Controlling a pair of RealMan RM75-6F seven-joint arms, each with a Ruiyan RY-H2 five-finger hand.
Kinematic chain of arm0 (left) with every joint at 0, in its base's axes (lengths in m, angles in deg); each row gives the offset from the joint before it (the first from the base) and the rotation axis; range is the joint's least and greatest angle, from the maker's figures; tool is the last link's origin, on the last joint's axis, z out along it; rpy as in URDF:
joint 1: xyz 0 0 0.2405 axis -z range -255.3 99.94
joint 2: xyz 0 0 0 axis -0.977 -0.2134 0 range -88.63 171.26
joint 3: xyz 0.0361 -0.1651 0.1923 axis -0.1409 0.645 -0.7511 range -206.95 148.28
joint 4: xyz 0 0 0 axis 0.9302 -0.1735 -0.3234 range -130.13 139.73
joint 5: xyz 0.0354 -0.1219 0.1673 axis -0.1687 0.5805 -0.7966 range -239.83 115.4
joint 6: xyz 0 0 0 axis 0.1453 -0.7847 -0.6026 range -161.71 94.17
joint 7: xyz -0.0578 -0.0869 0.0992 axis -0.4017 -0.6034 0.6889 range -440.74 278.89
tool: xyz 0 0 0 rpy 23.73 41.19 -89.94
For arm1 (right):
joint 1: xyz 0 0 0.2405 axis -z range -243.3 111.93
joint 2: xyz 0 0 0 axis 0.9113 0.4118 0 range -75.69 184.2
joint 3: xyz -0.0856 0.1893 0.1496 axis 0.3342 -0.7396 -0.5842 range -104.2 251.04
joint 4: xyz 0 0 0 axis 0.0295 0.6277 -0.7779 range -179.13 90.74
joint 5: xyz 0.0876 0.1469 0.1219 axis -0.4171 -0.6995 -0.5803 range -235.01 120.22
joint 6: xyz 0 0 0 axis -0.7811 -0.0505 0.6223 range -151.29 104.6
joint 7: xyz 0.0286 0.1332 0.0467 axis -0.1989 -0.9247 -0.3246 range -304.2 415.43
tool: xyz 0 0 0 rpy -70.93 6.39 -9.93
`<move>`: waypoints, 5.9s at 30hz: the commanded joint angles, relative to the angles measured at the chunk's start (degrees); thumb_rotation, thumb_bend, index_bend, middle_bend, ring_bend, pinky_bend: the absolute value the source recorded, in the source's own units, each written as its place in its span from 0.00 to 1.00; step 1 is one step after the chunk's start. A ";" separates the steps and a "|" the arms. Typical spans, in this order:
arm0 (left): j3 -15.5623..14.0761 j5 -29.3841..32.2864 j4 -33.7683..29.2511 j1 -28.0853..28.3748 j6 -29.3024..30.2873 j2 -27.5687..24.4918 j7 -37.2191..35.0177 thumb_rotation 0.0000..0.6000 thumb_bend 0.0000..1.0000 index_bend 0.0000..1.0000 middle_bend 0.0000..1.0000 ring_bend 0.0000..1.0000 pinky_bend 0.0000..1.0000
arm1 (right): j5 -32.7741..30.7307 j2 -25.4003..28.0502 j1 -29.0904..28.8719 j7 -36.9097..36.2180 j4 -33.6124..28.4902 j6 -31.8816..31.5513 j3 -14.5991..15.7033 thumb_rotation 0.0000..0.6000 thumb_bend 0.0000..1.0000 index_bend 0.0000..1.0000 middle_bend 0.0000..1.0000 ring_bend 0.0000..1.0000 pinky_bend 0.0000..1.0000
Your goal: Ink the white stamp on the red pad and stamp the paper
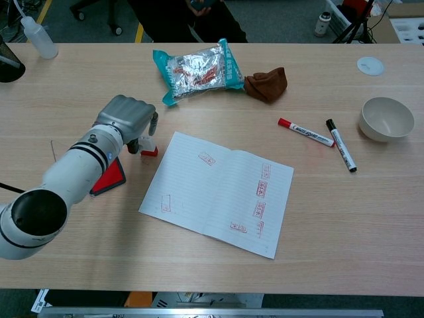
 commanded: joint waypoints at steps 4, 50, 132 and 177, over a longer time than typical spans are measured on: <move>0.15 0.87 1.06 0.22 0.07 0.56 0.53 1.00 0.26 0.46 1.00 1.00 1.00 | -0.15 -0.13 0.03 -0.34 0.39 0.07 -0.05 1.00 0.20 0.24 0.36 0.29 0.32; -0.64 0.37 4.80 0.30 0.26 4.14 2.69 1.00 0.26 0.53 1.00 1.00 1.00 | -0.39 0.10 1.19 -1.41 1.16 -0.84 0.01 1.00 0.20 0.24 0.36 0.29 0.32; -15.65 -27.68 3.71 -10.22 -1.72 -10.53 -4.37 1.00 0.26 0.63 1.00 1.00 1.00 | 0.89 -0.65 -0.21 2.39 -1.88 0.56 0.03 1.00 0.20 0.24 0.36 0.29 0.32; -11.64 -27.91 8.11 -12.42 -6.76 -7.45 -0.67 1.00 0.26 0.63 1.00 1.00 1.00 | 0.10 -0.44 0.48 1.90 -1.34 -0.12 -0.01 1.00 0.20 0.24 0.36 0.29 0.32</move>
